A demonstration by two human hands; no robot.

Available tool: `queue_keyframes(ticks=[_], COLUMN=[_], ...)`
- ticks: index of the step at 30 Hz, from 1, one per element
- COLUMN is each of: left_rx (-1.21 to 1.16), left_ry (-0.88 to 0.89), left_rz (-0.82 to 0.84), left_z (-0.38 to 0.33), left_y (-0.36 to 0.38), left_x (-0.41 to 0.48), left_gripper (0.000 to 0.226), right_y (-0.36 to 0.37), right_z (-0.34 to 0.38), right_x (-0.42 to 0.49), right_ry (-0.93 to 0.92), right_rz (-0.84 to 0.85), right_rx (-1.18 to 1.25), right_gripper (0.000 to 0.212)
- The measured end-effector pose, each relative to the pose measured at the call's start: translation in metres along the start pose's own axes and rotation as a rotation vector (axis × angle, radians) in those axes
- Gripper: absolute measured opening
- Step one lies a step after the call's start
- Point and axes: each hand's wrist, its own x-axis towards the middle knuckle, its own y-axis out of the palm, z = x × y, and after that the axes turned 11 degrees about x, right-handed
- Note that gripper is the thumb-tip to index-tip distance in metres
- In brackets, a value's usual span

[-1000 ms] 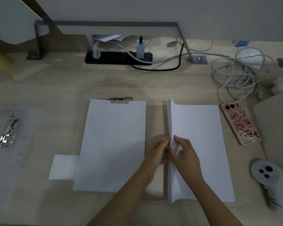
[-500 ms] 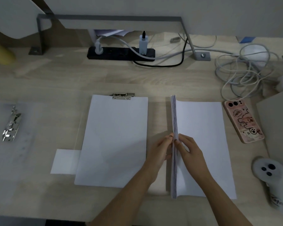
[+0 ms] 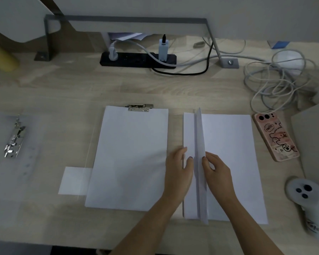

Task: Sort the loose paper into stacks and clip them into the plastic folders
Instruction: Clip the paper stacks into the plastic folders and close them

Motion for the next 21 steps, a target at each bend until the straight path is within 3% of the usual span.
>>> queue_keyframes(ticks=[5, 12, 16, 21], left_rx=[-0.171, 0.235, 0.332, 0.338], left_ry=[-0.137, -0.122, 0.026, 0.063], left_rz=[0.251, 0.007, -0.084, 0.009], left_z=[-0.003, 0.009, 0.011, 0.021], left_y=[0.017, 0.025, 0.031, 0.031], left_x=[0.003, 0.015, 0.01, 0.007], left_gripper=[0.047, 0.017, 0.037, 0.057], right_y=[0.003, 0.004, 0.004, 0.005], right_z=[0.003, -0.003, -0.002, -0.002], right_x=[-0.001, 0.0, 0.0, -0.002], right_ry=[-0.008, 0.035, 0.052, 0.038], right_rz=[0.006, -0.027, -0.041, -0.046], right_rx=[-0.017, -0.063, -0.013, -0.028], right_gripper=[0.026, 0.036, 0.034, 0.033])
